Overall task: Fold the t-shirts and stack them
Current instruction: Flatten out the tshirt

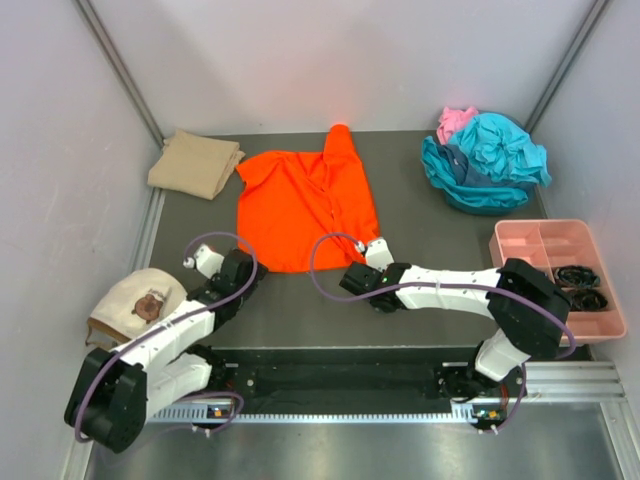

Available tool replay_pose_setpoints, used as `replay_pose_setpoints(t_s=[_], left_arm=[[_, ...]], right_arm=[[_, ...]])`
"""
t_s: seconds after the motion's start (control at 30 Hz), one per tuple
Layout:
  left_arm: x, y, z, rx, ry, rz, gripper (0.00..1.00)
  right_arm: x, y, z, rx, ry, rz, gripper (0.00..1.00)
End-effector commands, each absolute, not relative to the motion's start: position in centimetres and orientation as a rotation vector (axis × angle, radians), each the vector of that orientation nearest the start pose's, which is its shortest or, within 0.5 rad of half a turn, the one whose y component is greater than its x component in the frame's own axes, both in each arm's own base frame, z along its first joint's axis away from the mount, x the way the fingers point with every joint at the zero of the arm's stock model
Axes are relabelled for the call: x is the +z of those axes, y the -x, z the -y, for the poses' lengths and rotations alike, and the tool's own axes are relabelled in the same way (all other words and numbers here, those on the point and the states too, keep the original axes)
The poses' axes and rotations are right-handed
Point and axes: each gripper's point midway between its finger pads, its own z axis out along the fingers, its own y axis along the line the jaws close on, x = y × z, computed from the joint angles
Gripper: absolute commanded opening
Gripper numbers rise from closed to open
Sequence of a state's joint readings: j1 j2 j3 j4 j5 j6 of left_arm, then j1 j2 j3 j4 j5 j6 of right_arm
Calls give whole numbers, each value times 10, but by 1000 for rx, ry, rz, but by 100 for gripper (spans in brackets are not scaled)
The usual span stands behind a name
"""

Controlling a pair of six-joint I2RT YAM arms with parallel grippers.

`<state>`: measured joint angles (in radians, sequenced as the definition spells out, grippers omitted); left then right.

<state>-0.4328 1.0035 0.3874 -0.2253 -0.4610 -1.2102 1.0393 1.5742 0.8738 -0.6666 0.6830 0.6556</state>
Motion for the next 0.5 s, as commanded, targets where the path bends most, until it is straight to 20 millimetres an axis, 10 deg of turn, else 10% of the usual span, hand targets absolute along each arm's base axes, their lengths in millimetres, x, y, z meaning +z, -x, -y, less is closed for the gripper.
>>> replay_pose_setpoints(t_s=[0.0,0.47], left_arm=[[64,-269,97,-500,1121,-2002,98],[49,-293,102,-597,1183,-1860,99]], right_arm=[[49,-222,-193,-343,345,-2417,0],[52,-222,-193,-350,361,-2416,0]])
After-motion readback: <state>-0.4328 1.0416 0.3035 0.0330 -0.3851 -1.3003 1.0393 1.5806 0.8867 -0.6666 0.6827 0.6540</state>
